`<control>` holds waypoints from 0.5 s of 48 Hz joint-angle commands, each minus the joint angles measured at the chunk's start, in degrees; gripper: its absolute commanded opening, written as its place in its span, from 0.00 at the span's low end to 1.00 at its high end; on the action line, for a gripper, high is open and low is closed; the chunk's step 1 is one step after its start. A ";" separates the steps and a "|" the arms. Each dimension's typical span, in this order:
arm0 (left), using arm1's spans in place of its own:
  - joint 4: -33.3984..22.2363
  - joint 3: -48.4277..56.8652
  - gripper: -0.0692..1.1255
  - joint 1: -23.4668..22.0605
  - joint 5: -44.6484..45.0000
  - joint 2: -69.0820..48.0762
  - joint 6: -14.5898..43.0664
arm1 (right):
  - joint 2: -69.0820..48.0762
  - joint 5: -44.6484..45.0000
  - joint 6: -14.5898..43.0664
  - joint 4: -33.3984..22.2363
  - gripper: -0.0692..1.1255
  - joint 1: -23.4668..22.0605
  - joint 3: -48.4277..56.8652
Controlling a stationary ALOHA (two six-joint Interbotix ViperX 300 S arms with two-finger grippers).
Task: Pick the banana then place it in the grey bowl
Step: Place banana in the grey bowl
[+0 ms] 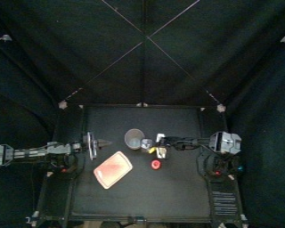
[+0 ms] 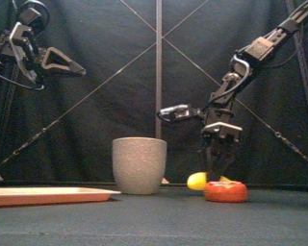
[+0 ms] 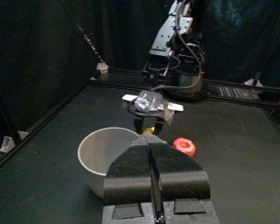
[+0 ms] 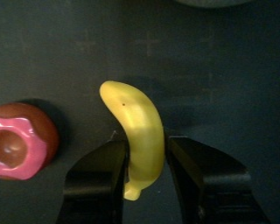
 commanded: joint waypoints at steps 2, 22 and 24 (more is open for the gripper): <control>-0.53 -0.79 0.11 0.18 -0.44 0.00 0.00 | -6.50 -2.20 0.18 1.58 0.61 0.35 -0.88; -0.62 -1.05 0.11 0.62 -0.53 0.00 0.09 | -16.52 -21.71 5.36 2.90 0.61 2.20 -0.44; -0.70 -1.05 0.11 0.62 -0.53 0.00 0.09 | -16.52 -24.43 5.27 3.34 0.61 2.11 -0.44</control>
